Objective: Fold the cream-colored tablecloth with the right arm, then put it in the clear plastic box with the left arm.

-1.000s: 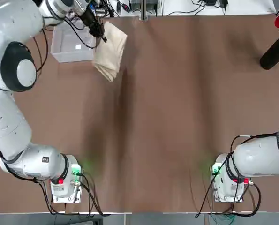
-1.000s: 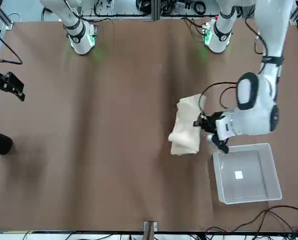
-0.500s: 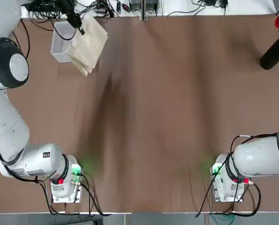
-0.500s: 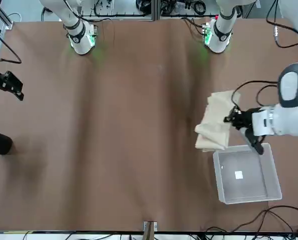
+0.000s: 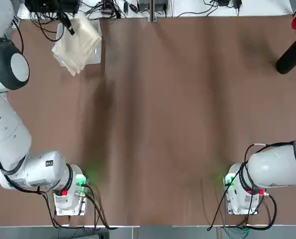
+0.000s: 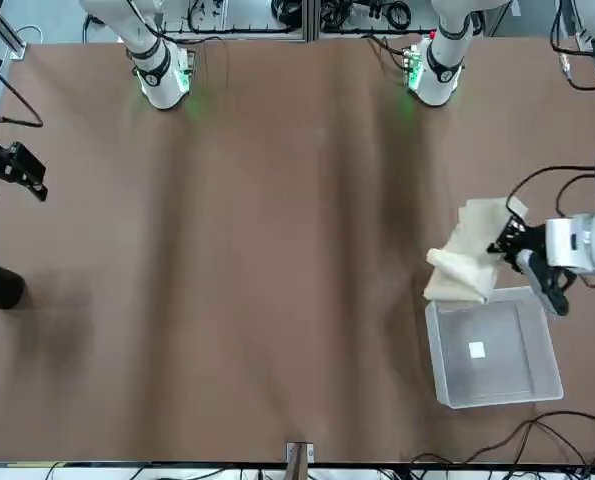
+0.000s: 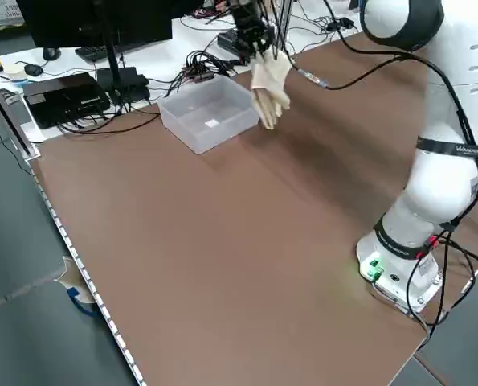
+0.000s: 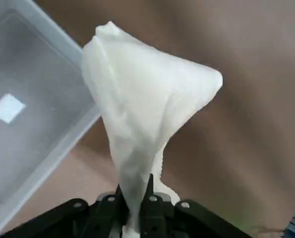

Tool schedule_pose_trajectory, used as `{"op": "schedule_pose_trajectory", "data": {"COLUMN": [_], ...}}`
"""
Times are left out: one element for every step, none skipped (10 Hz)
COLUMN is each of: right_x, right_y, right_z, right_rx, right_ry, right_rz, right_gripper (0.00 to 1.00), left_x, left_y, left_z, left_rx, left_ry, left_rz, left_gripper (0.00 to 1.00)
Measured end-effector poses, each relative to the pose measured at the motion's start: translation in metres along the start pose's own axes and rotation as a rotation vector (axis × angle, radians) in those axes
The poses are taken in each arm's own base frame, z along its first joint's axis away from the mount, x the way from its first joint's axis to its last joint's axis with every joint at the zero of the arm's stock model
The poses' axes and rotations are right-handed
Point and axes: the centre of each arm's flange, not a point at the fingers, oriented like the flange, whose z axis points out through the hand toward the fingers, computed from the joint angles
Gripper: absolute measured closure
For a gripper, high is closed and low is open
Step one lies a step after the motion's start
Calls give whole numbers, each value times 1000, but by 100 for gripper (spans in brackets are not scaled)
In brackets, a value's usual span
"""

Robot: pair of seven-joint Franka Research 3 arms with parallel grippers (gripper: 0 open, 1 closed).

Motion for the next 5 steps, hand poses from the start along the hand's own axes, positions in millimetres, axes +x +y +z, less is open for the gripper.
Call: {"op": "schedule_pose_trajectory", "data": {"right_x": [0,0,0,0,0], "right_y": [0,0,0,-1,-1], "right_z": [0,0,0,0,0], "right_rx": [0,0,0,0,0], "right_ry": [0,1,2,2,2], "right_rz": [0,0,0,-1,-3], "right_gripper": [0,0,0,0,0], "left_x": [-5,-6,-5,-3,0], "left_y": [-18,-31,-42,-50,-57], "left_z": [4,11,19,27,33], "left_rx": [13,30,48,63,82], "left_ry": [-16,-47,-76,-92,-99], "left_rz": [22,42,66,93,120], "left_gripper": [87,87,87,87,87]}}
